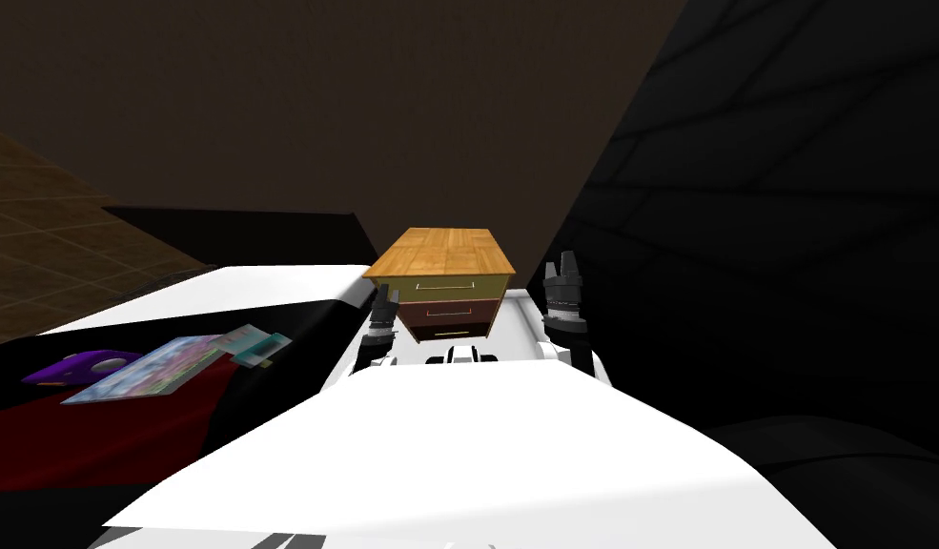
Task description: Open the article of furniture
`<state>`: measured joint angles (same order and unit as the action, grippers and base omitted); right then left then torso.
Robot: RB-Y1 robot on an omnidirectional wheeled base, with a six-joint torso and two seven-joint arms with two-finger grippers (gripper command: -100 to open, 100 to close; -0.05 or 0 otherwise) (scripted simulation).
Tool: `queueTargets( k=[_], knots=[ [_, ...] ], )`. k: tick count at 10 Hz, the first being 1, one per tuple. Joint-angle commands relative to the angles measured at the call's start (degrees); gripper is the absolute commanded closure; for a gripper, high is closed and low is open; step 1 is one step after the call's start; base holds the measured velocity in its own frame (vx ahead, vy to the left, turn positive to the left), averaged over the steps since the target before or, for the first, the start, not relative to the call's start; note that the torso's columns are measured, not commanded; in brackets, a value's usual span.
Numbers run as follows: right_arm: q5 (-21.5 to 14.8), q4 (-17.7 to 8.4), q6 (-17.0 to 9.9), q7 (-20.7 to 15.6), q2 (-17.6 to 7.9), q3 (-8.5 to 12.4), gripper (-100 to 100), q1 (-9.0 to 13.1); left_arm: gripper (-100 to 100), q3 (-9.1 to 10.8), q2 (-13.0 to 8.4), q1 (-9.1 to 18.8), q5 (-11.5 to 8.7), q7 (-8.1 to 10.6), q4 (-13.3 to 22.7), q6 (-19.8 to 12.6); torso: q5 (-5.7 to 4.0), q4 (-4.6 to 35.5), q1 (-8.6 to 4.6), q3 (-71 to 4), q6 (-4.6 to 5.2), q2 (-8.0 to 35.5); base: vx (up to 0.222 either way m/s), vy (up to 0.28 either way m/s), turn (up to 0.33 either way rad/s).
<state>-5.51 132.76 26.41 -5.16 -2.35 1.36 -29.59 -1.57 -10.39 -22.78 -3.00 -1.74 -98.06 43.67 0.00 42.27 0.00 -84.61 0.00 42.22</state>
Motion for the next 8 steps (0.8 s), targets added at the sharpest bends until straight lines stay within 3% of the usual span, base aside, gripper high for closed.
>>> queueTargets(
  k=[1,8],
  knots=[
    [0.0,0.0,0.0,0.0,0.0,0.0,0,0.0,-100,0.00,-0.3,0.4,0.5,-0.12,4.1,3.5,-0.01,0.0,-0.03,0.0,0.00,0.0,0.051,0.000,-0.006],
    [0.0,0.0,0.0,0.0,0.0,0.0,0,0.0,-100,0.13,-0.6,1.7,1.7,-0.38,13.9,11.4,-0.01,0.0,-0.03,0.1,0.00,0.1,0.046,0.004,-0.005]
  ],
)
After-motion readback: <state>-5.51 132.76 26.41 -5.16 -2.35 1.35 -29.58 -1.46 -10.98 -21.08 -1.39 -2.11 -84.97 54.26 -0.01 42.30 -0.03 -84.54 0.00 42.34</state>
